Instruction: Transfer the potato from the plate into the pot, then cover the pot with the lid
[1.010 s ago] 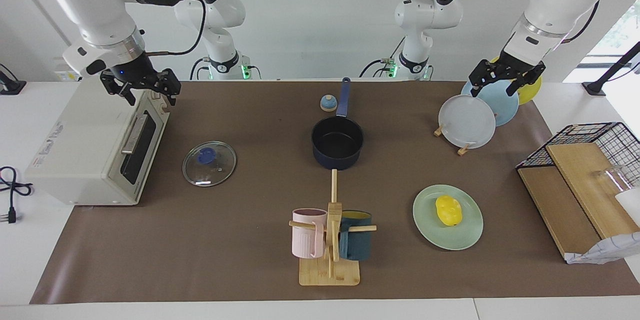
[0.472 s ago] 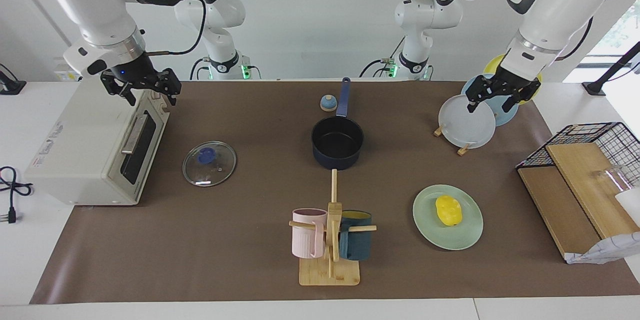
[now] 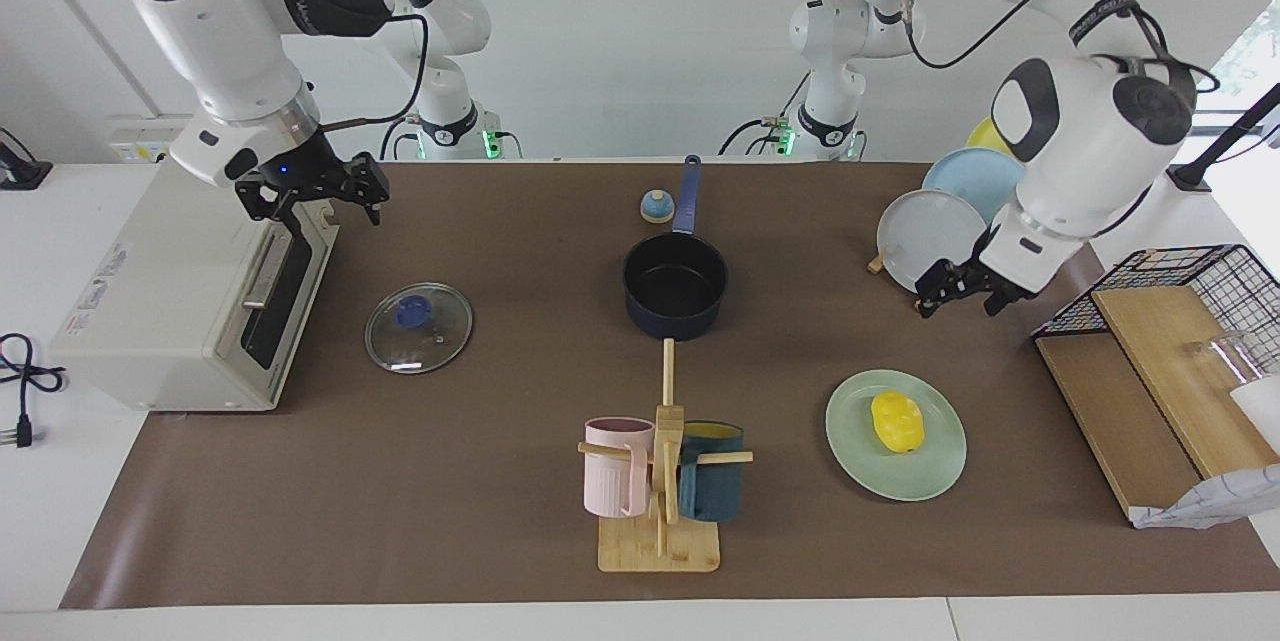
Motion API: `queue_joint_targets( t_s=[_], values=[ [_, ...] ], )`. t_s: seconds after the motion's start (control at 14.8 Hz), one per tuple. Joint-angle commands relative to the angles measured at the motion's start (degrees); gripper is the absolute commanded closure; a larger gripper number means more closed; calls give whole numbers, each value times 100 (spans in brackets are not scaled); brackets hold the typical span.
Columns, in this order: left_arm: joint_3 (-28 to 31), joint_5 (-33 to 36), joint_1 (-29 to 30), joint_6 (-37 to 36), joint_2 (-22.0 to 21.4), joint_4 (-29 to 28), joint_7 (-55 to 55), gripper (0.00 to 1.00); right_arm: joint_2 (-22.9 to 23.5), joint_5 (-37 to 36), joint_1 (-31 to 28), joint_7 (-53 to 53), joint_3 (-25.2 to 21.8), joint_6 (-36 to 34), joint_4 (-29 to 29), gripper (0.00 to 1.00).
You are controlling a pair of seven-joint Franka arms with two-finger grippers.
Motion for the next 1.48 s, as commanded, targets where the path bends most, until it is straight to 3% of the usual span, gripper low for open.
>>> queue_joint_targets(
  t_s=[0.0,0.07,0.47,0.61,0.81,1.15,1.21,1.28,1.41],
  values=[
    [66,122,-199,229,792,652,-28,0,-87,95,-36,-671,45,1189,-1086,0],
    [66,122,-199,246,995,802,-28,0,-87,95,-28,-699,71,1603,-1429,0],
    [57,359,-295,711,1190,716,-37,0,-42,103,-1,-823,80,2933,-2653,0],
    [66,359,-313,756,1190,645,-37,0,-25,103,-1,-823,89,3100,-2768,0],
    [75,420,-313,966,1147,374,-37,0,-16,103,-10,-771,89,3145,-2847,9],
    [75,429,-322,1160,1076,118,-124,0,89,103,-45,-612,80,3478,-3006,12],
    [75,429,-322,1161,1076,118,-142,4,89,103,-19,-594,80,3479,-3006,12],
    [75,429,-322,1117,1068,126,-151,22,89,103,-27,-594,80,3479,-3006,12],
    [75,429,-313,1073,1067,109,-151,94,89,103,-54,-594,80,3479,-3006,18]
  ],
)
